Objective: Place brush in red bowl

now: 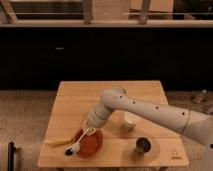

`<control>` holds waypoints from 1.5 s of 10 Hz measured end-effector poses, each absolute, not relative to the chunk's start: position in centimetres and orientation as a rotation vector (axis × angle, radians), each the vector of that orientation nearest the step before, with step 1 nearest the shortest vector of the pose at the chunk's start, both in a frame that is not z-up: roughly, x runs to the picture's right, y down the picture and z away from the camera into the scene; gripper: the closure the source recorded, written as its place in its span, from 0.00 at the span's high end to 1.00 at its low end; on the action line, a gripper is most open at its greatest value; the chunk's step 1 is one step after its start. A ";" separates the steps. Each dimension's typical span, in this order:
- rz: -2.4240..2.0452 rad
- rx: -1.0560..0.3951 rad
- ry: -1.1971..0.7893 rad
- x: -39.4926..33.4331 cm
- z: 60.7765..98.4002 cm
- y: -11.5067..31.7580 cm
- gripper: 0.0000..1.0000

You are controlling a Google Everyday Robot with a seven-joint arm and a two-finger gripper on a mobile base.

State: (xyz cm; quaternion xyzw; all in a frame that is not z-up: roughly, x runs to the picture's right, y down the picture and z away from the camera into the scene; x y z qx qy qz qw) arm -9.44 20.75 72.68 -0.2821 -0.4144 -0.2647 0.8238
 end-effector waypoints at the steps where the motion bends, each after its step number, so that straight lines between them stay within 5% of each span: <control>1: -0.554 -0.607 -0.884 -9.4 72.9 21.0 0.09; 8: -0.483 -0.610 -0.867 -7.7 72.8 21.2 0.77; 15: -0.475 -0.616 -0.897 -7.4 73.0 21.4 0.80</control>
